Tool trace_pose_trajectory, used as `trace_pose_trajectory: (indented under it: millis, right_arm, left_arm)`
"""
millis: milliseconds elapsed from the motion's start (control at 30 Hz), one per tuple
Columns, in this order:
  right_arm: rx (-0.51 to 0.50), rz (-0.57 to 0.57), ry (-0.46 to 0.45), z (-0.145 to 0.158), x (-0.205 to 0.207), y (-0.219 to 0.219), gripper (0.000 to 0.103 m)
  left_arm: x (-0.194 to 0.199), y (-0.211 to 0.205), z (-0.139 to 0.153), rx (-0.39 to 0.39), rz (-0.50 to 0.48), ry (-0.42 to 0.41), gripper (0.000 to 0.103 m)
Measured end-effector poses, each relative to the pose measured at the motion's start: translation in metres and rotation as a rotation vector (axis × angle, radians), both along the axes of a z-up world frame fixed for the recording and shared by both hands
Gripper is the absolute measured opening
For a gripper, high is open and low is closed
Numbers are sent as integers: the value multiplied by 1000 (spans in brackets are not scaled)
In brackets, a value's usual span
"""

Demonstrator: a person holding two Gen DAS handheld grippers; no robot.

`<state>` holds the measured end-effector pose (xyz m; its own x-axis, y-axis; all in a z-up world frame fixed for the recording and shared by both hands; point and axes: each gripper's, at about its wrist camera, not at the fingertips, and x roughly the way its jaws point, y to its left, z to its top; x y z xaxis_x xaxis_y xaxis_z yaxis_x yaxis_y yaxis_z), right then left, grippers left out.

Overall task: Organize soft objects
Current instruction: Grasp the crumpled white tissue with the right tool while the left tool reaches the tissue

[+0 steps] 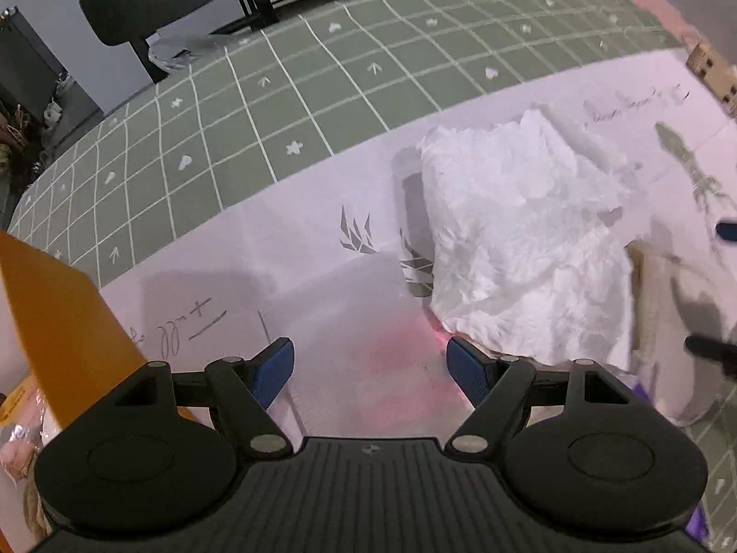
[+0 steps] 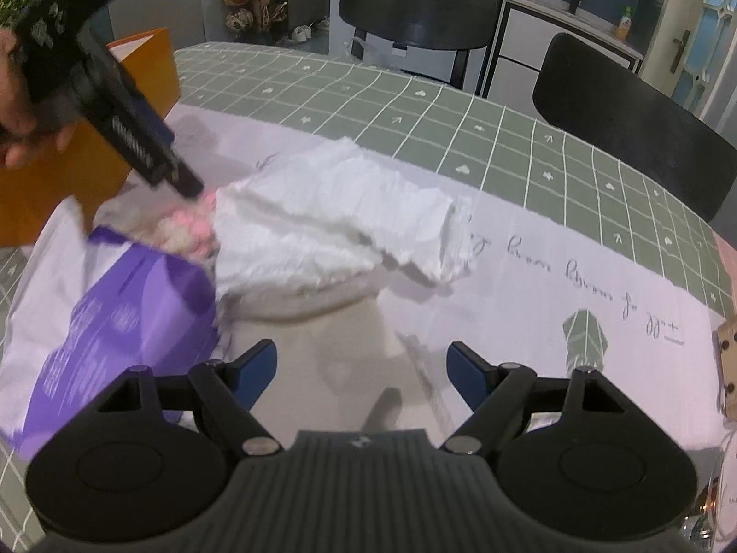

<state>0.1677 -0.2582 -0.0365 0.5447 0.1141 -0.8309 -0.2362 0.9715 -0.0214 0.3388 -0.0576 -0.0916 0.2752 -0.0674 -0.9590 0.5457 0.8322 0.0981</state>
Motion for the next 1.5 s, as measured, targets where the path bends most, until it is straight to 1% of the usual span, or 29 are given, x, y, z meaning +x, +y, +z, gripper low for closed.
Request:
trace_pose_trajectory:
  millis: [100,267,400,433,500,633,767,867,933,967,1000,1067,1133,1200,1267,1333,1367,1400,1433,1467,1500]
  right_arm:
    - [7,-9,-13,3,13,0,80]
    - [23,-29,-27,6,39,4,80]
    - [35,-55,-34,6,62,12,87]
    - [48,-70,-31,6,69,13,88]
    - [75,-113,-23,3,83,13,91]
    - [115,-213,18,-10,111,13,93]
    - [124,-280,67,-25,132,13,95]
    - [183,-344,121,-36,145,9,95]
    - [246,-373,161,-44,151,10,96]
    - [285,-377,177,-46,153,10,96]
    - [324,-383,188,-48,155,10,99]
    - [359,-390,190,-50,158,13,101]
    - [350,-377,191,-49,161,17,101]
    - [293,-313,195,-49,164,28,101]
    - [205,-249,182,-50,163,42,96]
    - [153,-215,145,-49,160,50,74]
    - [132,-197,132,-48,158,53,68]
    - [121,-180,127,-47,159,54,54]
    - [116,-165,127,-46,159,55,42]
    - [112,-157,129,-45,160,55,37]
    - [109,-148,133,-44,160,54,24]
  left_arm:
    - [6,-2,-8,4,25,14,93]
    - [23,7,-14,-30,144,72,94]
    - [34,20,-21,-73,256,134,98]
    - [35,22,-24,-82,277,149,100]
    - [36,25,-29,-96,303,163,101]
    - [36,25,-31,-102,315,170,101]
    - [38,26,-32,-108,319,176,101]
    - [38,28,-32,-117,324,183,101]
    - [39,30,-34,-122,327,185,102]
    - [39,30,-34,-121,324,183,102]
    - [39,30,-34,-120,320,180,103]
    - [40,30,-35,-120,314,176,103]
    - [38,30,-35,-124,313,176,103]
    - [39,28,-35,-124,312,177,103]
    - [38,27,-37,-107,295,171,103]
    - [38,24,-36,-79,285,147,103]
    - [38,23,-36,-73,289,142,103]
    - [38,23,-36,-77,294,145,103]
    - [39,24,-37,-80,299,149,103]
    - [39,24,-37,-81,302,153,103]
    - [40,24,-37,-81,301,154,103]
